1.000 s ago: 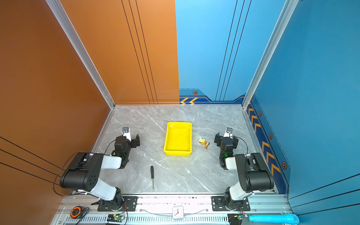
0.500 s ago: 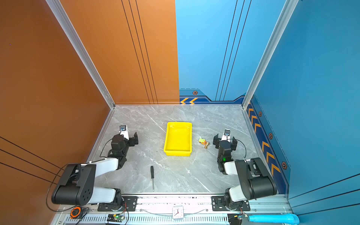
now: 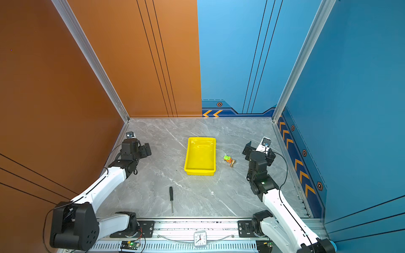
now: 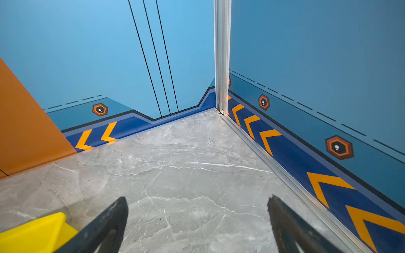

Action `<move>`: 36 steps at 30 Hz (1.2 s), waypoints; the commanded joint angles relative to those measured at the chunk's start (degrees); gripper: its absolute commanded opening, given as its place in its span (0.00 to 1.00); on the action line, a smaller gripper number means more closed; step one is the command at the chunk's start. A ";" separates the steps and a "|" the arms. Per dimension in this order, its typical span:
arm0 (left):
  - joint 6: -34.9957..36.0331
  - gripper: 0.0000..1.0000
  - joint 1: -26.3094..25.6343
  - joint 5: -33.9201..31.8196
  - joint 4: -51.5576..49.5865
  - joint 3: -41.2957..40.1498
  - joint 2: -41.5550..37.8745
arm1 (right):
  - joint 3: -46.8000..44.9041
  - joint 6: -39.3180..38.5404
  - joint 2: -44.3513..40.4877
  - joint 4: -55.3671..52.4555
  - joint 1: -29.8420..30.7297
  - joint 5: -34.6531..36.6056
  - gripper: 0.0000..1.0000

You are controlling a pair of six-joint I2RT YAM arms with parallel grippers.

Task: Put the screwdriver in the bin
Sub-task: Pick up the screwdriver from the bottom-center of the table.

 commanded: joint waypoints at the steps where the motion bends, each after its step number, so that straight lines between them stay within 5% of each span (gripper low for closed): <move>1: -5.52 0.98 -0.93 -0.13 -15.03 2.89 -1.23 | 4.25 8.82 -3.89 -21.78 2.62 3.80 1.00; 6: -6.70 0.98 -2.34 6.05 -25.20 7.11 -2.04 | 11.62 12.91 -3.81 -36.00 4.94 -1.35 1.00; 17: -9.99 0.98 -7.96 16.71 -46.03 13.01 -3.12 | 17.09 16.53 3.56 -44.03 17.50 -6.93 1.00; 36: -33.70 0.98 -32.70 10.33 -45.38 5.73 -2.50 | 20.50 9.15 11.24 -39.76 30.07 -19.62 1.00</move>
